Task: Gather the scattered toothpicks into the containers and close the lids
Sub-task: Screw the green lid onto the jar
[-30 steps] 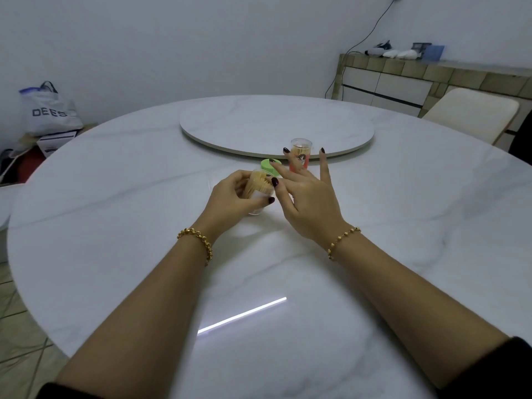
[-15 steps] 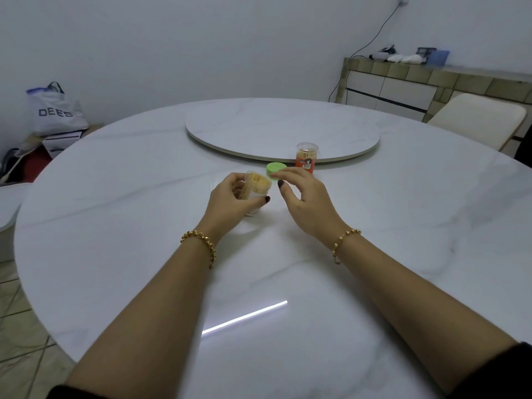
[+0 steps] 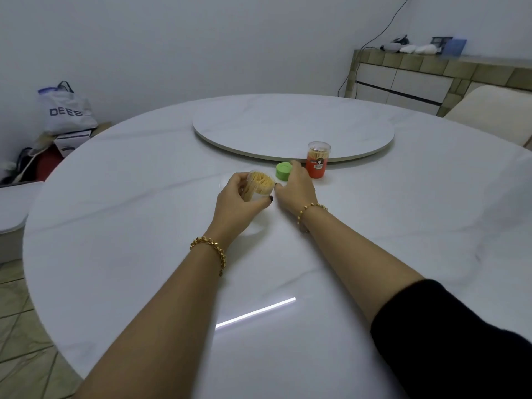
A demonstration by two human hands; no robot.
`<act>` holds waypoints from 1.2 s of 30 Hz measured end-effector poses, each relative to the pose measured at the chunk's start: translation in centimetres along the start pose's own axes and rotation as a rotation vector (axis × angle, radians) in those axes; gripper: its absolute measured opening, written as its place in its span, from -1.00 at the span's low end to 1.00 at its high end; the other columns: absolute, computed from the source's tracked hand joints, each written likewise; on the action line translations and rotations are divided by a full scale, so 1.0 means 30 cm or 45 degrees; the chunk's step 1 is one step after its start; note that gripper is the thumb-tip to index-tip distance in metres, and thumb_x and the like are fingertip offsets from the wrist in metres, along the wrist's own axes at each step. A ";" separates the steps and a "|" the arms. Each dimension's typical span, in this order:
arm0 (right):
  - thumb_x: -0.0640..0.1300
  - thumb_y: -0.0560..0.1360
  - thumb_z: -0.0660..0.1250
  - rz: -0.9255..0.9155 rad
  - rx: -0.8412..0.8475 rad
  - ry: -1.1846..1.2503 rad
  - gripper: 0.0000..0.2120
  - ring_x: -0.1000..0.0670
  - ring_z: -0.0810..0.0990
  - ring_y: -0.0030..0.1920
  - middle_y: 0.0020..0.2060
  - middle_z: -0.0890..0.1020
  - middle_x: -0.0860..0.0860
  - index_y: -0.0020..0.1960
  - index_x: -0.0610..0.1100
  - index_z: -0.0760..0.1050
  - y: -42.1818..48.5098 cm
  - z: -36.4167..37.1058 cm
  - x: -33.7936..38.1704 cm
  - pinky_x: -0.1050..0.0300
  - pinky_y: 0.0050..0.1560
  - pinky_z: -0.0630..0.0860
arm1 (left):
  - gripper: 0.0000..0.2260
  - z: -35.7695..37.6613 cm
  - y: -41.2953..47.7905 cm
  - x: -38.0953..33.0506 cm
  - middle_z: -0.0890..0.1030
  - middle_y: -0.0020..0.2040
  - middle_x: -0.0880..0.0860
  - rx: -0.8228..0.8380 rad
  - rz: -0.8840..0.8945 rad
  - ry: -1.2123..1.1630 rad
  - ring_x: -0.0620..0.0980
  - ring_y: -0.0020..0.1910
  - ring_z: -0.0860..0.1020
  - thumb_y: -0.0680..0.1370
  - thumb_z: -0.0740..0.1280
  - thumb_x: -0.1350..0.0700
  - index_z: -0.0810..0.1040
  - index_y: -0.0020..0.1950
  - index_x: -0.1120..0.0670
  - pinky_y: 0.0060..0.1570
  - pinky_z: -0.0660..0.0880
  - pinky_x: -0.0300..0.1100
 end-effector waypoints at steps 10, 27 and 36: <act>-0.12 0.51 0.35 -0.072 -0.059 -0.103 -0.56 -0.15 0.42 0.26 0.28 0.41 -0.16 0.36 -0.14 0.38 0.081 0.015 -0.004 0.08 0.22 0.38 | -0.53 0.002 -0.005 0.006 0.58 -0.05 -0.08 0.066 -0.088 -0.015 -0.12 -0.13 0.55 0.23 0.39 0.06 0.49 0.14 0.02 -0.10 0.52 -0.20; -0.16 0.54 0.33 -0.350 -0.152 0.744 -0.64 0.14 0.52 0.13 0.16 0.51 0.06 0.32 -0.18 0.47 -0.264 -0.290 0.044 0.33 0.16 0.47 | -0.60 0.077 -0.081 -0.084 0.64 0.01 0.12 0.276 -0.044 -0.065 0.07 0.01 0.62 0.30 0.43 0.01 0.57 0.11 0.07 -0.09 0.61 -0.13; -0.18 0.56 0.29 -0.477 0.147 0.537 -0.65 0.13 0.42 0.31 0.29 0.47 0.07 0.34 -0.04 0.45 -0.351 -0.396 -0.011 -0.08 0.35 0.39 | -0.75 0.154 -0.131 -0.138 0.62 -0.06 0.06 0.502 0.014 0.003 -0.10 -0.16 0.57 0.46 0.39 0.23 0.53 0.11 0.05 -0.17 0.54 -0.31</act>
Point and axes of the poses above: each hand's wrist, its own y-axis towards the middle knuckle, its own z-axis out of the palm, x = y × z, the point moved 4 cm from there along y, towards the middle knuckle
